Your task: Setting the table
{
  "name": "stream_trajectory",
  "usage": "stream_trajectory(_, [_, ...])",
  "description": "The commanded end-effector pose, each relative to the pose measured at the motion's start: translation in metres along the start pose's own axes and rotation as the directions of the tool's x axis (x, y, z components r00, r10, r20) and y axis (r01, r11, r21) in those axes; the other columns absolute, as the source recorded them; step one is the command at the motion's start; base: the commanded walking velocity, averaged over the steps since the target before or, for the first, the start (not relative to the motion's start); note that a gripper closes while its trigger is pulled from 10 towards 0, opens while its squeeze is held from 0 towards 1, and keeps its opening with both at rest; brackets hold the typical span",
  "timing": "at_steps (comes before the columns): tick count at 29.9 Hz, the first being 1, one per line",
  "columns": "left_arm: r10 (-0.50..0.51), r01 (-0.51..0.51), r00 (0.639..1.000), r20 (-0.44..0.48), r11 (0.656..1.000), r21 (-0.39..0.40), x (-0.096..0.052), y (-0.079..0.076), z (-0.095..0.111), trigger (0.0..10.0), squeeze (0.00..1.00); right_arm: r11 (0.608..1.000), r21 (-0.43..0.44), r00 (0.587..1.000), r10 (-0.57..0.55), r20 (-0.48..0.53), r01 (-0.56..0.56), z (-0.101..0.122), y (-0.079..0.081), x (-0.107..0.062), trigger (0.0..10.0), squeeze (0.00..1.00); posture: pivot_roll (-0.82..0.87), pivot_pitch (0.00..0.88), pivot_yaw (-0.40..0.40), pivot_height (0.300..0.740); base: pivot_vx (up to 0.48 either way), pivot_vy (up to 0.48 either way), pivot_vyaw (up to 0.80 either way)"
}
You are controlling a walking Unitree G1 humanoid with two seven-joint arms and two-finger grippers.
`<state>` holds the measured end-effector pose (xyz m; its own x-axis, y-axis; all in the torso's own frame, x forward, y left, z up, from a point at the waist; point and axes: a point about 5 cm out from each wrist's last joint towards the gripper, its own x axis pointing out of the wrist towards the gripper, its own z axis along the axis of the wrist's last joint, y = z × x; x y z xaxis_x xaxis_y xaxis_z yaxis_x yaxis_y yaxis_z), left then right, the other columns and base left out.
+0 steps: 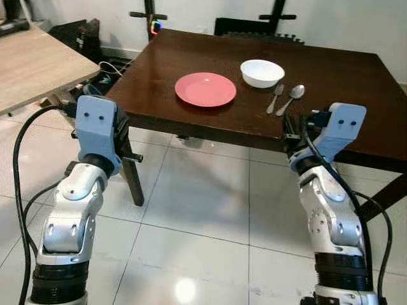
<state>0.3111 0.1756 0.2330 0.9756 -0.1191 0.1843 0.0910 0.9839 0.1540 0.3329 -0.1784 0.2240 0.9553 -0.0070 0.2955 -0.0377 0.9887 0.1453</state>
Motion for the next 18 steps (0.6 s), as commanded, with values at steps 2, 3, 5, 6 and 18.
stream_trajectory(2, [0.009,-0.009,1.0,-0.015,1.0,0.001,-0.003,0.001,-0.0027,10.0,0.0,1.0,0.001,1.0,0.005,-0.026,-0.005,-0.0046,0.0012,-0.0009,10.0,0.0,0.08,0.084,0.038,0.74,0.0,0.0,0.8])
stream_trajectory(3, [0.009,-0.009,1.0,-0.017,1.0,0.001,-0.0032,0.0007,-0.0032,10.0,0.0,1.0,0.0,1.0,0.006,-0.028,-0.006,-0.0049,0.0013,-0.0008,10.0,0.0,0.08,0.083,0.039,0.74,0.0,0.0,0.8])
stream_trajectory(5, [0.016,-0.016,1.0,-0.02,1.0,0.003,-0.0033,0.0008,-0.0042,10.0,0.0,1.0,-0.001,0.999,0.011,-0.03,-0.011,-0.0052,0.0018,-0.0006,10.0,0.0,0.08,0.083,0.039,0.74,0.0,0.0,0.8])
stream_trajectory(6, [0.019,-0.018,1.0,-0.02,1.0,0.001,-0.0034,0.0007,-0.0044,10.0,0.0,1.0,0.0,0.999,0.012,-0.03,-0.012,-0.0052,0.002,-0.0007,10.0,0.0,0.08,0.083,0.037,0.74,0.0,0.0,0.8])
stream_trajectory(18, [0.04,-0.039,0.998,-0.042,0.999,0.02,-0.0033,-0.0015,-0.0074,10.0,0.0,1.0,0.01,0.999,0.02,-0.029,-0.019,-0.0052,0.0028,-0.0002,10.0,0.0,0.08,0.082,0.035,0.74,0.0,0.0,0.8])
